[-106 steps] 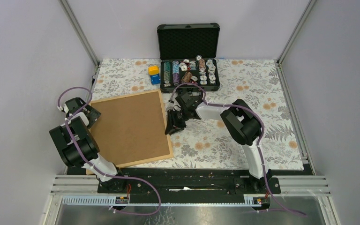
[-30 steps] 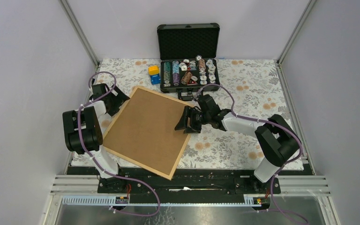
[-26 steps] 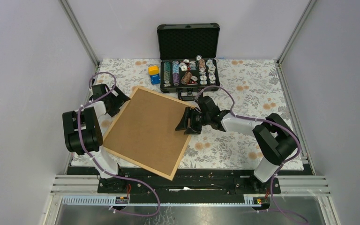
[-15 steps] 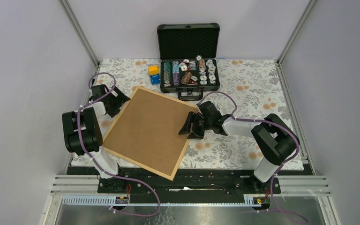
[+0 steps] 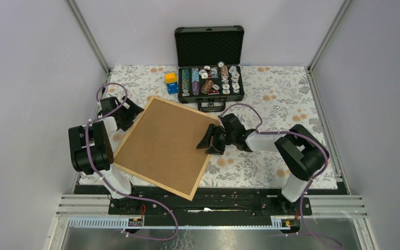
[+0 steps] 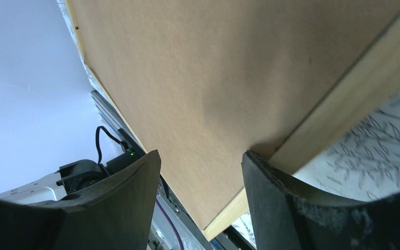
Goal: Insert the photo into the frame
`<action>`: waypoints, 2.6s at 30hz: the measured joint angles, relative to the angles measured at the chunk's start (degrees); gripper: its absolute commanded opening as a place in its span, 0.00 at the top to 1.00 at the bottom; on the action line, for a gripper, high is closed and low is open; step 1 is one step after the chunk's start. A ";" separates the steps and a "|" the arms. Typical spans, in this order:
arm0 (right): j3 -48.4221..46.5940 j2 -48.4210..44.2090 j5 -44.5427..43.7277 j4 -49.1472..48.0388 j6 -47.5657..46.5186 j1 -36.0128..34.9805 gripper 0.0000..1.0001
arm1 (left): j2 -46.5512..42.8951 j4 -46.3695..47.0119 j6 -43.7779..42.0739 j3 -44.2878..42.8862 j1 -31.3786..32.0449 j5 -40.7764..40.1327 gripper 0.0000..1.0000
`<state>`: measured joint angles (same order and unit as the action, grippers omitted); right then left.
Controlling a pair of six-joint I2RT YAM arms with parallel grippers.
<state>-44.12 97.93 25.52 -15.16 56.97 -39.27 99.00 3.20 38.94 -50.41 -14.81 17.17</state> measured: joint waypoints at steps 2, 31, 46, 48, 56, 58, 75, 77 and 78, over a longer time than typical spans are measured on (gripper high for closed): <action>-0.79 1.92 0.61 -2.08 0.59 -0.24 0.34 | -0.17 1.20 0.59 0.74 -0.15 0.28 0.01; -12.90 7.72 -5.42 6.34 -12.48 -6.08 0.29 | -20.17 -23.89 -9.07 -0.59 20.02 -12.46 0.02; -21.05 5.16 -10.08 27.28 -27.23 -6.29 0.02 | -27.19 -32.30 -7.67 4.79 28.30 -5.07 0.01; -19.98 3.02 -11.54 29.40 -29.51 -9.55 0.01 | -27.54 -34.99 -5.90 4.46 28.33 -7.58 0.01; -18.36 -1.11 -18.23 31.21 -41.83 -23.78 0.00 | -34.84 -47.19 8.41 7.98 27.08 -15.50 0.01; -18.38 -1.11 -21.31 31.67 -44.85 -28.02 0.01 | -36.46 -49.16 11.56 9.84 27.06 -15.67 0.01; -26.23 8.04 -36.11 37.44 -52.87 -42.53 0.04 | -33.64 -53.09 15.74 12.13 26.86 -16.65 0.02; -26.71 8.37 -36.98 37.90 -53.00 -42.93 0.05 | -33.55 -53.40 15.56 11.26 26.84 -17.20 0.02; -26.88 8.44 -37.29 38.14 -53.00 -42.99 0.05 | -33.29 -53.66 15.34 10.49 26.80 -17.51 0.02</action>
<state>-71.00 106.37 -11.77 22.98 3.97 -82.26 65.71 -50.46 54.28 -39.92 11.99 -0.34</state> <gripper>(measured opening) 0.960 0.985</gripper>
